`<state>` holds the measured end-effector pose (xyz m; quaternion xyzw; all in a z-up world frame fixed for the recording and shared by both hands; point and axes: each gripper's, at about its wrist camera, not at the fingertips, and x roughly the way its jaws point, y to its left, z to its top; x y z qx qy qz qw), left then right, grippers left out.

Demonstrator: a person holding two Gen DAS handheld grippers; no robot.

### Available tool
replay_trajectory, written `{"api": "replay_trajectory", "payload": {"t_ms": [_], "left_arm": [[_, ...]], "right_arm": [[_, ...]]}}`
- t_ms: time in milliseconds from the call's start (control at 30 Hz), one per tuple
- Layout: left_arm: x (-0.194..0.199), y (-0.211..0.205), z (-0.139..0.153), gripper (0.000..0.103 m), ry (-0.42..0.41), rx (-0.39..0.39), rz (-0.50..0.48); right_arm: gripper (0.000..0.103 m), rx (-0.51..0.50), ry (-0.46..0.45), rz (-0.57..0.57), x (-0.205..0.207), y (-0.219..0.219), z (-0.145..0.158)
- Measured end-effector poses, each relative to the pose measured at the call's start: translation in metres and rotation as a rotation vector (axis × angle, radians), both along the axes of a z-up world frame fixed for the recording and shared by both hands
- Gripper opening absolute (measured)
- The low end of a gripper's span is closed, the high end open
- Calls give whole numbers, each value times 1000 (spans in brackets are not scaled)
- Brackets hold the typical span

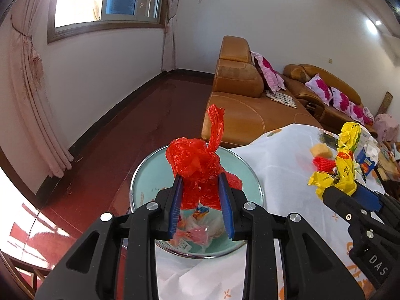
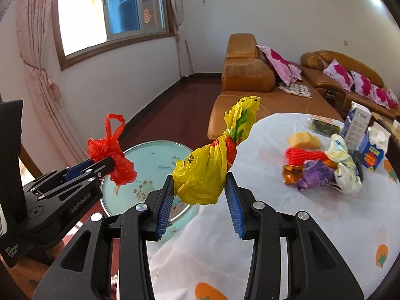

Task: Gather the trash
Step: 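Carry the red bag and yellow bag over the teal bin with both grippers, then open both grippers to drop the red and yellow bags into the bin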

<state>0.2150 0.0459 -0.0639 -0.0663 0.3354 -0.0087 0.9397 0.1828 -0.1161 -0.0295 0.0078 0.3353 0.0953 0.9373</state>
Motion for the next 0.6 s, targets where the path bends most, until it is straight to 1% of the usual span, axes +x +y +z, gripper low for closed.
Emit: {"api": "replay_trajectory", "payload": {"t_ms": [233, 333, 600], "left_arm": [[8, 8, -9, 28, 22, -4, 15], [13, 10, -14, 28, 36, -8, 16], [27, 14, -27, 29, 71, -14, 14]], "right_arm": [[41, -32, 25, 31, 19, 18, -11], [41, -62, 38, 37, 27, 23, -19], [42, -97, 76, 59, 43, 33, -35]]}}
